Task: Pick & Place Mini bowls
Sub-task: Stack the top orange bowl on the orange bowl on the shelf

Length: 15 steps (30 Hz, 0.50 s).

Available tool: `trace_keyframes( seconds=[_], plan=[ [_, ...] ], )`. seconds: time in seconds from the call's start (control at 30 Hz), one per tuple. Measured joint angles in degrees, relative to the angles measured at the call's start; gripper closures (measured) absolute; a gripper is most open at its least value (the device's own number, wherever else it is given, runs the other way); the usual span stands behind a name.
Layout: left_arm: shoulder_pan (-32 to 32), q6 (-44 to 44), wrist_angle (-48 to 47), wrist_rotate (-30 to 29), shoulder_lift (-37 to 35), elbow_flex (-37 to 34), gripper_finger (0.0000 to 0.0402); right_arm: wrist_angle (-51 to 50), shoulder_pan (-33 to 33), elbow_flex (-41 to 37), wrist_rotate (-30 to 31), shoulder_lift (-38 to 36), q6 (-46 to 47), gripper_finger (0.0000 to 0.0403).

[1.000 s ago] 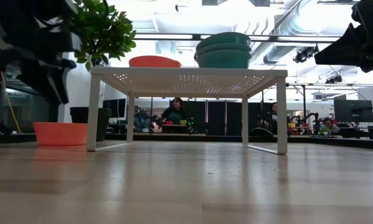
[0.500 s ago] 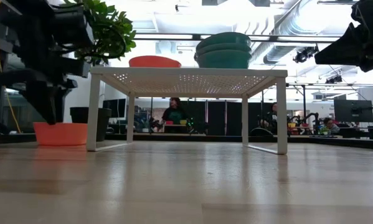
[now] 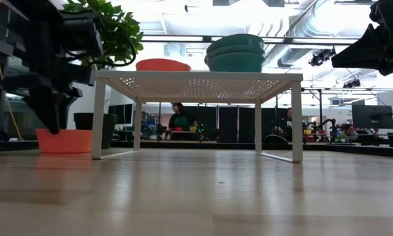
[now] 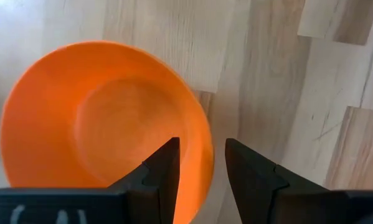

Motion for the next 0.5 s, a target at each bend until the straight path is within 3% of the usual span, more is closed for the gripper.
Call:
trace_keyframes(
  seconds=[0.5],
  plan=[
    [0.0, -2.84, 0.84, -1.16, 5.19, 0.0, 0.0277, 0.18, 0.01, 0.0, -0.41, 0.0, -0.42, 0.0309]
  ],
)
